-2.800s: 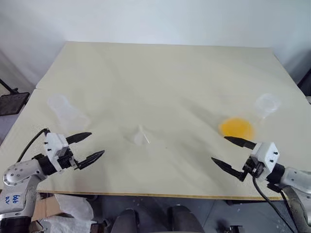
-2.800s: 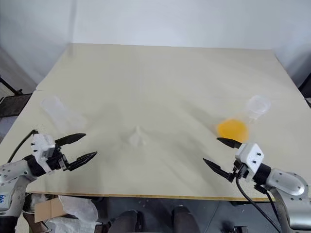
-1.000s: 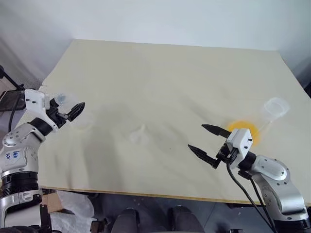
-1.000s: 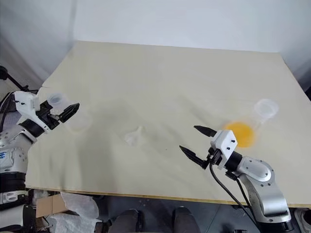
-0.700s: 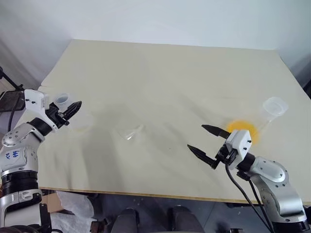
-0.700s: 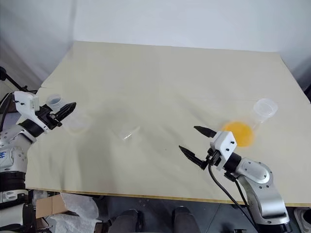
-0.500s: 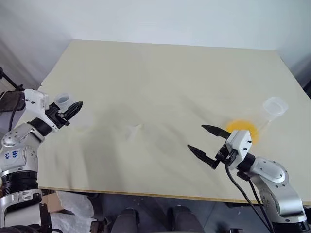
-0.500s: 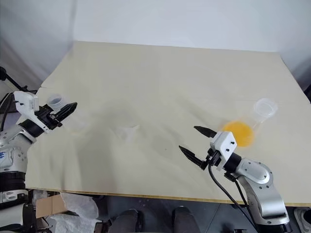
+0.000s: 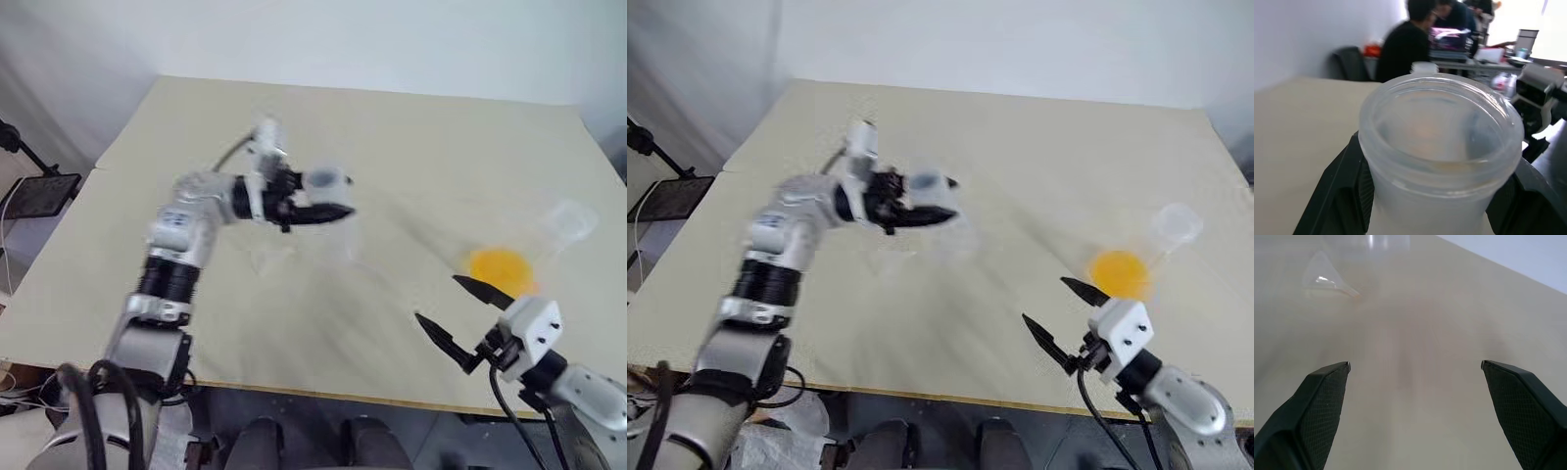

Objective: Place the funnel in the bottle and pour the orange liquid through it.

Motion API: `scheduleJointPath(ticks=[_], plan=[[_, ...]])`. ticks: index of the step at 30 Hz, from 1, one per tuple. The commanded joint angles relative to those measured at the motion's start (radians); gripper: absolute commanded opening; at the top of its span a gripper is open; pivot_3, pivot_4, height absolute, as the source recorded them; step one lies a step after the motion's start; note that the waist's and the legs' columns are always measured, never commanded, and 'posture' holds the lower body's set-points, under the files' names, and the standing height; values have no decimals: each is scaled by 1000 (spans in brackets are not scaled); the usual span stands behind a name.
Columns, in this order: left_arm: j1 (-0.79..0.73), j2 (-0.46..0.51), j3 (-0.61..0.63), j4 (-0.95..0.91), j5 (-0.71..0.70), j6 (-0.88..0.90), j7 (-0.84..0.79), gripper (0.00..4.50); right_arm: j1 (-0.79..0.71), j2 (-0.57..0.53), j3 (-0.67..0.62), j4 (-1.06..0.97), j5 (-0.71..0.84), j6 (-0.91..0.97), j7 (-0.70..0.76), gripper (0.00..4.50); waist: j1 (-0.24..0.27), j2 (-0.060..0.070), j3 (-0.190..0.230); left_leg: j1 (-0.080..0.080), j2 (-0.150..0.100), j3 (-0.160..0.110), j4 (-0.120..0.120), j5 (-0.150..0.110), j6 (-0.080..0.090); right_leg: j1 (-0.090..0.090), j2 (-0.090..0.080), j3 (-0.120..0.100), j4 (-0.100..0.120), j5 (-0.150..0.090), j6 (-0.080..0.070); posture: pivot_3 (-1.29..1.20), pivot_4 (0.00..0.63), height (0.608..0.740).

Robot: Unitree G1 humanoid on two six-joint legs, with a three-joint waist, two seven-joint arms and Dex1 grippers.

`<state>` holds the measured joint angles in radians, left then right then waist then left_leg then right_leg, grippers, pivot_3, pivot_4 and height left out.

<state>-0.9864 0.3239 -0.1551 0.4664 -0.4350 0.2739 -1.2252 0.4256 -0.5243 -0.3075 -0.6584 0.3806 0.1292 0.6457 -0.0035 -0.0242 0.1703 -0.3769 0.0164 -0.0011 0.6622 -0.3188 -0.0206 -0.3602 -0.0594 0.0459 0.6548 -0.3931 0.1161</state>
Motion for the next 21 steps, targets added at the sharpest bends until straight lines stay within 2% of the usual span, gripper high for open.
scheduleJointPath(ticks=[1,7,11,17,21], plan=[[-64,-78,-29,170,96,-179,-19,2448,85,46,-52,-110,-12,-16,-57,4500,-1,0,0,0,0,0,0,1,0,0,0,0,-2,0,0,0,150,740],[-117,-164,-37,399,210,-371,-6,2448,202,107,-48,-199,-42,-25,-105,4500,-1,0,0,2,1,5,0,1,1,0,2,6,-2,0,0,0,150,740],[-130,-177,-27,463,248,-431,0,2448,228,118,-43,-215,-49,-25,-111,4500,2,0,1,2,1,5,0,1,1,-1,1,10,-1,0,1,0,150,740],[-116,-182,-3,475,252,-420,-22,2448,195,106,-40,-202,-42,-12,-112,4500,3,0,1,2,0,5,0,1,2,-1,-1,10,-1,0,1,0,150,740],[-95,-173,30,435,215,-383,-63,3737,140,85,-26,-184,-37,8,-104,4500,1,0,1,2,0,6,0,1,2,-1,-1,10,-1,0,1,0,150,740]])
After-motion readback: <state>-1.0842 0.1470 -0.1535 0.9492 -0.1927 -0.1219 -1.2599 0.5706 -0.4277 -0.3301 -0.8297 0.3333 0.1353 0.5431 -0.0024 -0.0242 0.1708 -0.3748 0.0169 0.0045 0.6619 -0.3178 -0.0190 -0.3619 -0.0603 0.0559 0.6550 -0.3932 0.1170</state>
